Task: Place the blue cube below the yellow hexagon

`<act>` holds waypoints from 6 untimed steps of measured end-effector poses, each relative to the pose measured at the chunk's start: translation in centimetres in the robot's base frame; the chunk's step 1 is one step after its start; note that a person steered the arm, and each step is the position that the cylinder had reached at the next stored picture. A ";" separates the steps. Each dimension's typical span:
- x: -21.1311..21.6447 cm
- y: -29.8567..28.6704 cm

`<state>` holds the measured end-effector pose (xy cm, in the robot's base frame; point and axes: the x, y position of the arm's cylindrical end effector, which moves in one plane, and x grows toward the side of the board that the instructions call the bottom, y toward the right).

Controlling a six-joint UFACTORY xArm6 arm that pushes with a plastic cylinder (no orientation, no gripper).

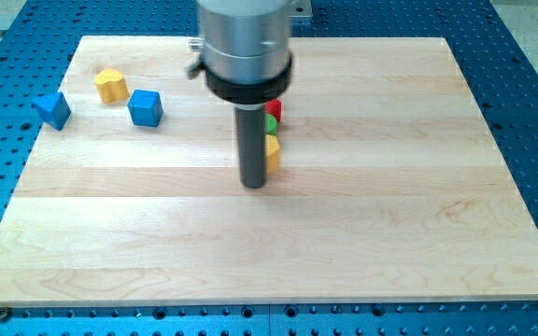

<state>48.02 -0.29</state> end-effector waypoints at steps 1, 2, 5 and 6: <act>3.4 -3.0; 5.2 -15.9; -10.0 -20.0; -14.1 -17.5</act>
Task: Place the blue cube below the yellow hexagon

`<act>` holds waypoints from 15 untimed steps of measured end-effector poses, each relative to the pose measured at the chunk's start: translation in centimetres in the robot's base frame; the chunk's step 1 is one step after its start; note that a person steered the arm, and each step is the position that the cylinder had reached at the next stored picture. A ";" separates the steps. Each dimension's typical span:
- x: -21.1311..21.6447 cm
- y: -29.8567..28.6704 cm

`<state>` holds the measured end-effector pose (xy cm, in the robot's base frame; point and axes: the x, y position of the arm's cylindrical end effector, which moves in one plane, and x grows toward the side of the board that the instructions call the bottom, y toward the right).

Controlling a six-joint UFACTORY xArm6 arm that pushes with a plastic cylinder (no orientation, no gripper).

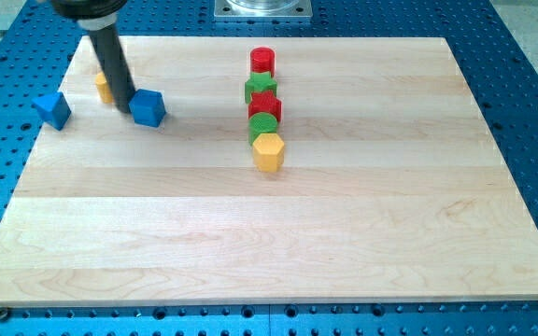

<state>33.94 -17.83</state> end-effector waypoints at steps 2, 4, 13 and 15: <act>10.9 12.4; 23.7 8.3; 17.8 22.0; 17.2 22.8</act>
